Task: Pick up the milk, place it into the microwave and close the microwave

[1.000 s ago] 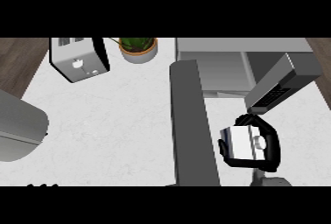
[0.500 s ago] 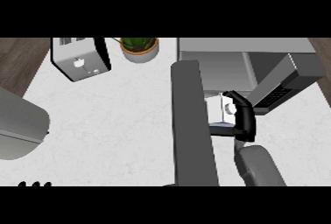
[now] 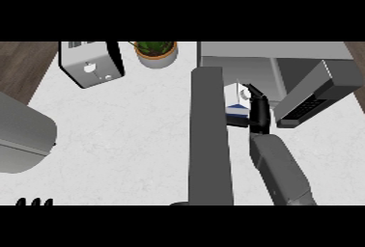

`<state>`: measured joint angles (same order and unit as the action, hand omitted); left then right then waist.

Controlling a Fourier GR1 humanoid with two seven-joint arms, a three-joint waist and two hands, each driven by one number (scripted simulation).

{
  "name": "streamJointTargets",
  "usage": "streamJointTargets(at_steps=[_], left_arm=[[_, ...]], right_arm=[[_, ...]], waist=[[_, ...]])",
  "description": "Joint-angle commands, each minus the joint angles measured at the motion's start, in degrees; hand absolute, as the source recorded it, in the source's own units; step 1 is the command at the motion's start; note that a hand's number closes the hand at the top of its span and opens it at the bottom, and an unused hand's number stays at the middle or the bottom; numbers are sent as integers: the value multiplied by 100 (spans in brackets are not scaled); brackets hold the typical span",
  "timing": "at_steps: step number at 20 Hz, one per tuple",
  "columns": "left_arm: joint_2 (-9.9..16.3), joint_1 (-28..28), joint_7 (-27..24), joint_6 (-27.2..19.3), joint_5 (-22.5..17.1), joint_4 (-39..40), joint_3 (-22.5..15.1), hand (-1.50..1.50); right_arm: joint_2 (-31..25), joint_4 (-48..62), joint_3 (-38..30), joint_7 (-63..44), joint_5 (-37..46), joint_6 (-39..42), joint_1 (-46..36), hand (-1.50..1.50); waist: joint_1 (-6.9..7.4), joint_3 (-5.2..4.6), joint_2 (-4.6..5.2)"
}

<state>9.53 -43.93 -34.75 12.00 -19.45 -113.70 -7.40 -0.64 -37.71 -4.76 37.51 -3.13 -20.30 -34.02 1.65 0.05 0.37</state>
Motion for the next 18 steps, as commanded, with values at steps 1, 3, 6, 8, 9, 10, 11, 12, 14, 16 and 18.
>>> streamJointTargets(at_steps=[1,3,6,8,9,10,11,12,14,16,18], left_arm=[[-104,221,67,-97,129,195,-72,-150],[40,-25,320,-85,-99,-386,35,-150],[29,326,216,-2,-6,71,33,-150],[-105,242,257,-116,176,-67,-213,-150],[57,30,73,138,-26,5,-12,-150],[61,-89,48,133,7,-174,-41,-150],[-74,4,-36,73,253,9,-255,-150],[48,229,-34,188,50,227,-3,-150],[148,169,87,207,-51,-1,80,-150],[-32,-20,-134,226,256,193,-278,-150],[69,101,-15,238,126,59,-137,-150]], right_arm=[[-215,1266,-380,324,17,-99,-692,150],[-537,1527,-485,414,42,-26,-890,150],[-484,2026,-428,464,295,-587,-1158,150],[-475,2293,-463,587,335,-716,-1201,150],[-674,2346,-516,541,308,-603,-1299,150],[-850,2394,-552,552,291,-449,-1369,150],[-620,2523,-445,598,424,-727,-1414,150],[-717,2557,-501,497,382,-657,-1593,150],[-808,2677,-453,622,491,-825,-1559,150],[-926,2796,-382,551,617,-1007,-1698,150],[-922,2799,-394,774,645,-1182,-1698,150]], waist=[[95,6,58],[120,10,60],[205,10,115],[230,14,120],[314,14,132],[325,17,128],[357,17,145],[372,14,171],[432,21,198],[477,17,181],[515,25,222]])
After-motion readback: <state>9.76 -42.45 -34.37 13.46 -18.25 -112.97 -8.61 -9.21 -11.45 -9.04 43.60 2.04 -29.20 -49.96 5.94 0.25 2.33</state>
